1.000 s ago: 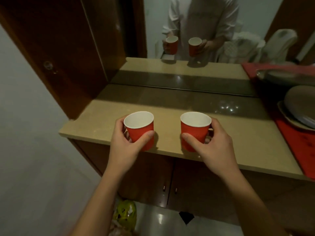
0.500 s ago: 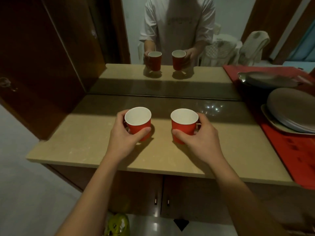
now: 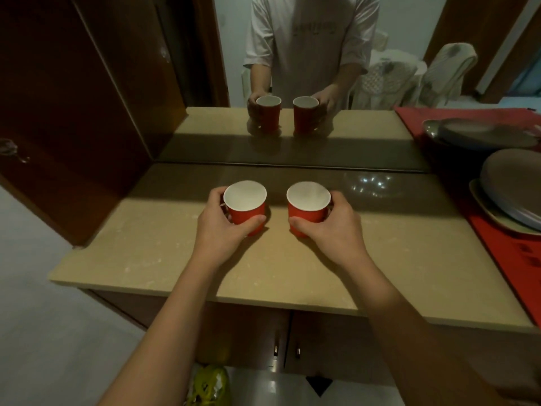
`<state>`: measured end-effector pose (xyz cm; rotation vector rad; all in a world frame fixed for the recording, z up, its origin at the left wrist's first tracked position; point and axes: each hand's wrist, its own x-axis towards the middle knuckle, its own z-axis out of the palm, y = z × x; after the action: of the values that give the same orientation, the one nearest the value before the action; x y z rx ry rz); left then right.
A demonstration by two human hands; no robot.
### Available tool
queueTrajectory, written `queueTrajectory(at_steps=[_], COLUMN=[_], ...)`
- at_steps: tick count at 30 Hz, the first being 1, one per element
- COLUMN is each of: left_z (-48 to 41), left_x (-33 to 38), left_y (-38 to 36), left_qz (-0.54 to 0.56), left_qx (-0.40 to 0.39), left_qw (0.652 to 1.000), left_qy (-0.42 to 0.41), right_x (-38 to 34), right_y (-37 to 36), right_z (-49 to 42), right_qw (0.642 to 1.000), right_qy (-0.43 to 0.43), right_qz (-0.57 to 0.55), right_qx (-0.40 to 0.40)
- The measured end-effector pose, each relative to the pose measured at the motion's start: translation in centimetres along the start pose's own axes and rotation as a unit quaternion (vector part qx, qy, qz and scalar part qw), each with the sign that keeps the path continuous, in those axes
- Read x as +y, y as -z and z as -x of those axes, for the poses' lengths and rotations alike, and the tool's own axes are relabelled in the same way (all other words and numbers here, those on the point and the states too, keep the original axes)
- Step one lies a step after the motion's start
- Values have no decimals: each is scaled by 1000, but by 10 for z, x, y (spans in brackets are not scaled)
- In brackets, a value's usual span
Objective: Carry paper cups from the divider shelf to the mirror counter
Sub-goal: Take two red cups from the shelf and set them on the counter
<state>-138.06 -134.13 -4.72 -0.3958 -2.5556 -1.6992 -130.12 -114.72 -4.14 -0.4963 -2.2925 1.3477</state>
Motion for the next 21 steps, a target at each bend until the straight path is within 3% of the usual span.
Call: queueTrajectory(at_steps=[8, 13, 18, 21], left_z=[3, 25, 61, 86], left_x=[1, 1, 0, 1], left_y=[0, 13, 30, 38], left_qz=[-60, -163, -379, -438], left_qx=[-7, -16, -20, -19], left_qw=[998, 986, 924, 894], left_qy=[11, -13, -58, -98], right_x=[15, 21, 26, 25], right_y=[-5, 15, 47, 63], right_z=[3, 13, 37, 57], right_qw=[999, 986, 932, 902], right_qy=[17, 47, 122, 161], right_qz=[49, 159, 340, 399], right_qx=[-7, -25, -18, -31])
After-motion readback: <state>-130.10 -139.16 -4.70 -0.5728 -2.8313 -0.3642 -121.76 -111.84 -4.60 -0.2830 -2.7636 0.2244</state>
